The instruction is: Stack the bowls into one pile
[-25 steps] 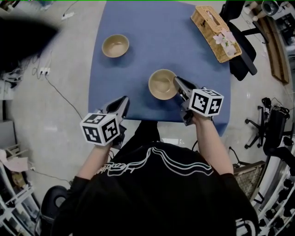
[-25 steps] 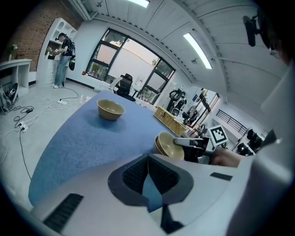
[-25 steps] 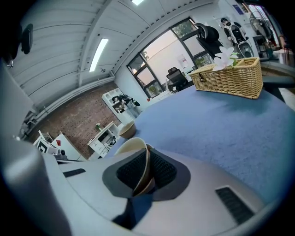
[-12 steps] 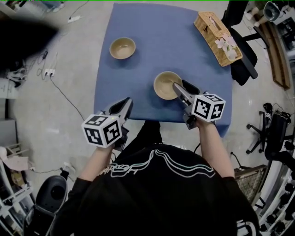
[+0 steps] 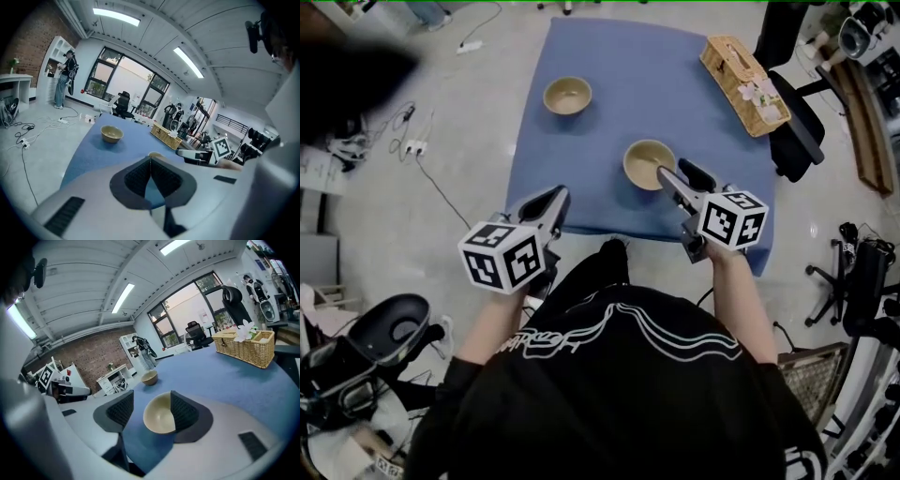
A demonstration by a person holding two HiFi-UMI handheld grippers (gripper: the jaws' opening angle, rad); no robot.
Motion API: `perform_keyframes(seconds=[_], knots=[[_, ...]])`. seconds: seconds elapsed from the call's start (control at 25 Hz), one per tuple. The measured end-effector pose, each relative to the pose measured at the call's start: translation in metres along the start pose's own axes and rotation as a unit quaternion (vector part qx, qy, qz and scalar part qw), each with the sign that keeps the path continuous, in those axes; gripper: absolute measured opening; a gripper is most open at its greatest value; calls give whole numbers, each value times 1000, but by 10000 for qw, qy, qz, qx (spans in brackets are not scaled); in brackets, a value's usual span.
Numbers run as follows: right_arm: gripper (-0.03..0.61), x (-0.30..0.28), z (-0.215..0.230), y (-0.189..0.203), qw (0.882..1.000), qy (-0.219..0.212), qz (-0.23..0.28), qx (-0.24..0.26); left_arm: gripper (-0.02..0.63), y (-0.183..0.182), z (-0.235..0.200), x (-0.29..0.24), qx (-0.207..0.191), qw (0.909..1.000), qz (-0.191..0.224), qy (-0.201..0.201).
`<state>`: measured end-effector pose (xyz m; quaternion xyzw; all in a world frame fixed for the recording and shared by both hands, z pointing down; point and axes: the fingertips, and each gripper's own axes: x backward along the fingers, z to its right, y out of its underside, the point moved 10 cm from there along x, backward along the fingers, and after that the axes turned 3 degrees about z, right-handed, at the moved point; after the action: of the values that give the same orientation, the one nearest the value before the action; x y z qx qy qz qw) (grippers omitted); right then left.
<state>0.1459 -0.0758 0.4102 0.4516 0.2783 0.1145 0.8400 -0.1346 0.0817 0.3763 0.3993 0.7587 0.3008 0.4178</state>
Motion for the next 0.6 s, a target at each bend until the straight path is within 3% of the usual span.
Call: perform_keyframes(seconds=[0.32,0.6], knots=[[247,-4,-38,-24,9979,-474,173,406,25,-20,-4,25,-140,9990,411,-134],[245,-45,-48,-46,9978,-559,98,348,25,-41,-35,24,-105,9992,294,-239]])
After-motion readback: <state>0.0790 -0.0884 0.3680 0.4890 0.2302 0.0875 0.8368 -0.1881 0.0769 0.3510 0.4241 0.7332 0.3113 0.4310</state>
